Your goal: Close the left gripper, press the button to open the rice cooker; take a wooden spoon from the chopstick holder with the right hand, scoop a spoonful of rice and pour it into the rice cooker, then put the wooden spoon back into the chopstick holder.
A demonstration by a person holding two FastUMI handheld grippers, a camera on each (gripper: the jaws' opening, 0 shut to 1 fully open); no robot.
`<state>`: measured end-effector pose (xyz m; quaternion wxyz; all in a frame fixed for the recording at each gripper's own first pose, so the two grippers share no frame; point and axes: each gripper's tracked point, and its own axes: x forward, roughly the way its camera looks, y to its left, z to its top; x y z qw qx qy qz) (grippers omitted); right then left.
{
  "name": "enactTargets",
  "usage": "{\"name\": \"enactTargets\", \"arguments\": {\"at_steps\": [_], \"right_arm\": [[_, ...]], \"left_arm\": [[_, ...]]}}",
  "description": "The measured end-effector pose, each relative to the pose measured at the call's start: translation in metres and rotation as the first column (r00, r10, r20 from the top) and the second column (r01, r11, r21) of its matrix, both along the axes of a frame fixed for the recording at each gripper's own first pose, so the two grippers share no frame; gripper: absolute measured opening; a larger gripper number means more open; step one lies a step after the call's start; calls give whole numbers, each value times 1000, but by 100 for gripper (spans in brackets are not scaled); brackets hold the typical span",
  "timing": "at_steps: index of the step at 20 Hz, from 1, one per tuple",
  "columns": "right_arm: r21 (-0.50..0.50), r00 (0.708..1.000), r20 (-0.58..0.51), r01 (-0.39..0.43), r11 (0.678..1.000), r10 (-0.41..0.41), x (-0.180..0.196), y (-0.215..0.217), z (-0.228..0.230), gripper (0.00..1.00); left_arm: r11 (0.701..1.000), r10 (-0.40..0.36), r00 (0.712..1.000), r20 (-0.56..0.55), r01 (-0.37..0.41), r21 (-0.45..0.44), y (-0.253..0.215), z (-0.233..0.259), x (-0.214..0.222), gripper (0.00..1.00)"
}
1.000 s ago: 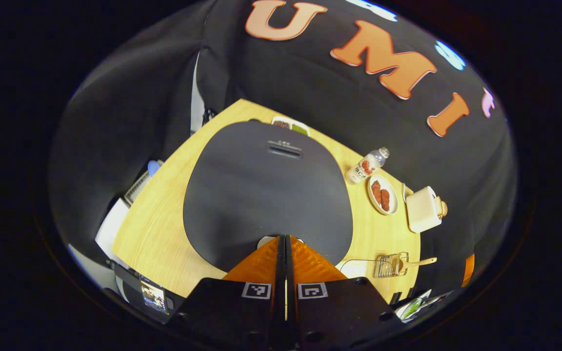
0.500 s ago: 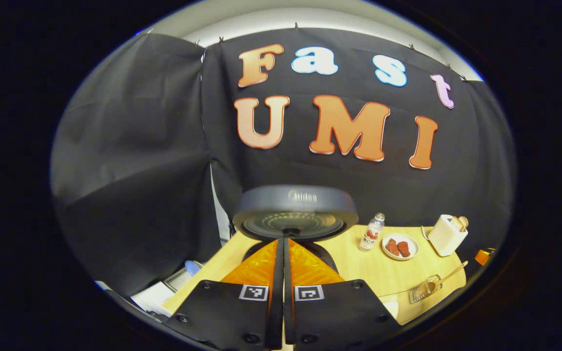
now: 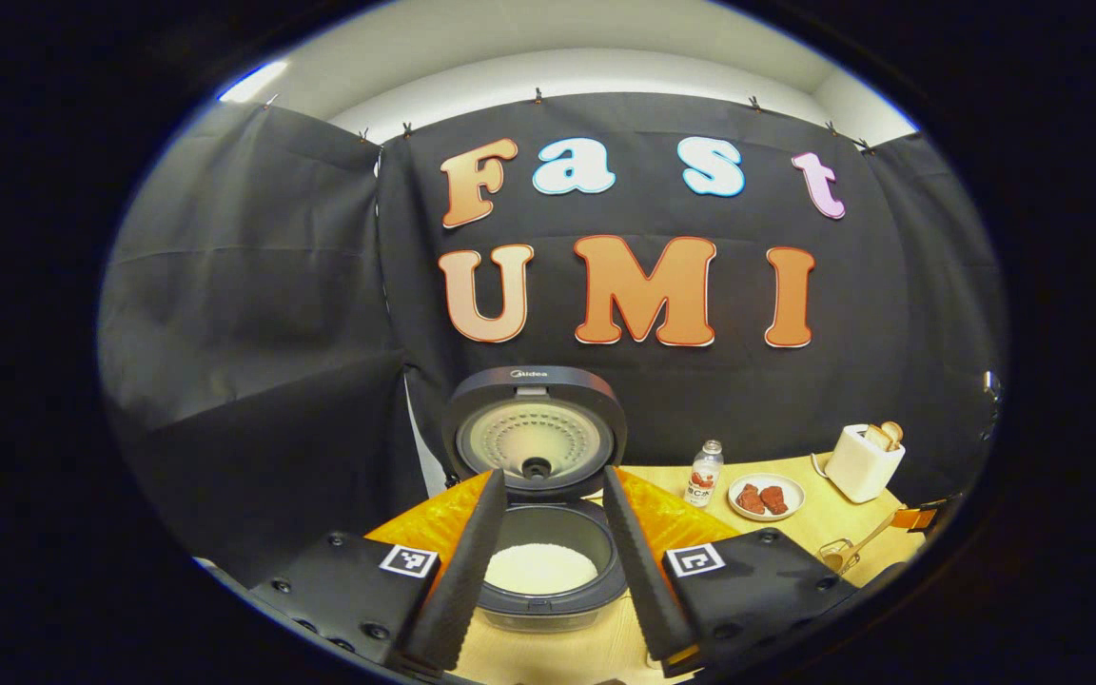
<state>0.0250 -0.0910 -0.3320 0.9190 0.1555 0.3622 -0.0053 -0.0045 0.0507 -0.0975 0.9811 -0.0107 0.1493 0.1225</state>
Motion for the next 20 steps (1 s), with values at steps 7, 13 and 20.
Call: {"name": "enactTargets", "arguments": {"at_steps": [7, 13, 20], "right_arm": [[87, 996, -88, -5, 996, 12, 29, -1, -63, 91], [185, 998, -63, -3, 983, 15, 55, 14, -80, 69], [190, 999, -45, 19, 982, -11, 66, 12, -91, 29]], "left_arm": [[998, -23, 999, -36, 25, 58, -52, -6, -18, 83], [994, 17, 996, -89, -7, 110, -62, -13, -38, 93], [994, 13, 992, -123, 1, 111, -68, -23, -41, 92]]}}
